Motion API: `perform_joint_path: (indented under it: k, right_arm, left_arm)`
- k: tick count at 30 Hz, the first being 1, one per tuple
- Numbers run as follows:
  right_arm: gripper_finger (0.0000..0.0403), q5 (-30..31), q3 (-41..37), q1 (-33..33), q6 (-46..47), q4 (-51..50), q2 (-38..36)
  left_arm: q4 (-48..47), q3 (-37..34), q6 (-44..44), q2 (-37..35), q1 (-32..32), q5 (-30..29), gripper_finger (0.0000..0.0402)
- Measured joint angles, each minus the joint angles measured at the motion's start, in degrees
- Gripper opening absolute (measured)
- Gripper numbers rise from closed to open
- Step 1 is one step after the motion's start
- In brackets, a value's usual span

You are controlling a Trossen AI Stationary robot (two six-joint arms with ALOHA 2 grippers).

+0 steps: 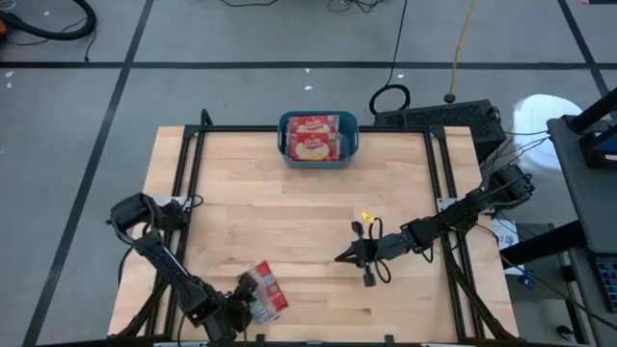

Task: Sort popcorn bags into baskets
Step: Put the red popcorn bag into the blue bin

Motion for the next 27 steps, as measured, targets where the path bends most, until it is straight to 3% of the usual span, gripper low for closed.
perform_joint_path:
  k: [9,12,16,19,23,27]
  right_arm:
    - [0.0006,0.2,0.0,-0.2,0.0,0.6,0.0]
    - [0.0006,0.3,0.0,-0.2,0.4,1.4,0.0]
    - [0.0006,0.4,0.0,0.2,0.6,1.7,0.0]
    - [0.0010,4.3,0.0,1.8,-0.1,1.7,0.1]
    - [0.0040,11.0,1.3,4.6,-3.1,0.7,0.2]
    - [0.0090,13.8,3.4,5.5,-5.2,-2.6,0.3]
  left_arm:
    - [1.0,-0.3,0.8,0.5,2.7,-4.9,0.0012]
    - [1.6,-0.4,0.2,0.5,3.4,-9.3,0.0008]
    - [1.9,-0.4,-0.5,0.5,5.0,-10.6,0.0004]
    - [2.0,-0.2,-3.8,0.5,6.6,-12.7,0.0003]
    - [2.1,0.2,-8.1,0.4,9.0,-12.7,0.0003]
    - [2.1,0.3,-10.1,-0.2,11.0,-12.5,0.0002]
